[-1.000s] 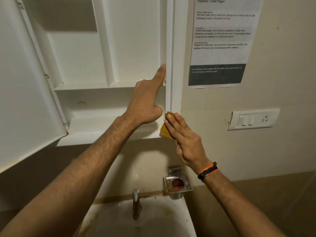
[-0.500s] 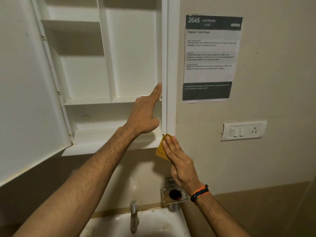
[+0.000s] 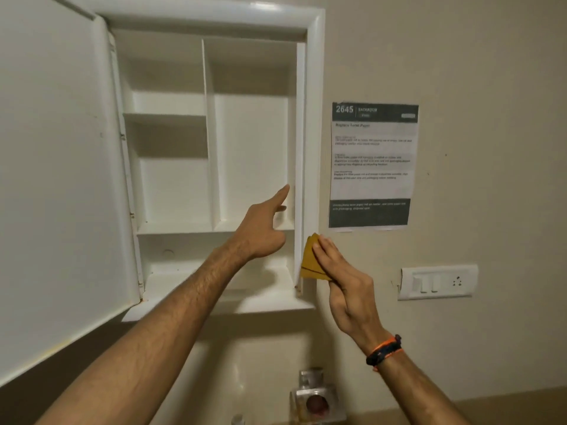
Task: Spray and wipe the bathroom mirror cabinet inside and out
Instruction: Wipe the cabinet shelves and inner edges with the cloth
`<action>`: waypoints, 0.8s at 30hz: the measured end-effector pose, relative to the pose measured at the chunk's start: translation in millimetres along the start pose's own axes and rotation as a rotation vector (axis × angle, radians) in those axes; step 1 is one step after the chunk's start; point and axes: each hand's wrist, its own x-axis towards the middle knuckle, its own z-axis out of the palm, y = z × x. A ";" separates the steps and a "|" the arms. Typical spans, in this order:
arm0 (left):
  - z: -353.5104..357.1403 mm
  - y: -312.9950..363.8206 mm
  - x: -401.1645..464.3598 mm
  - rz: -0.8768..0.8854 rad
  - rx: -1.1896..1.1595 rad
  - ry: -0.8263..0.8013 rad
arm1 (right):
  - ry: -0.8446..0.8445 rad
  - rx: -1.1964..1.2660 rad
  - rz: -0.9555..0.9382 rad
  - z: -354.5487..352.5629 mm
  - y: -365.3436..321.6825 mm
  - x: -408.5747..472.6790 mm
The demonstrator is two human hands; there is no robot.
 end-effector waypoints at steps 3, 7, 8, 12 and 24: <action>-15.8 11.9 17.2 0.012 0.002 0.030 | 0.039 -0.019 -0.087 -12.4 -10.9 48.7; -41.5 34.5 47.7 0.046 -0.015 0.073 | 0.105 -0.042 -0.199 -29.2 -26.1 122.7; -45.9 39.2 53.5 0.056 -0.017 0.080 | 0.124 -0.054 -0.219 -32.8 -29.7 137.8; -69.7 59.6 81.8 0.102 -0.052 0.134 | 0.194 -0.086 -0.281 -46.5 -45.7 202.7; -91.9 75.8 116.5 0.136 -0.152 0.176 | 0.163 0.029 0.028 -93.4 -89.8 321.6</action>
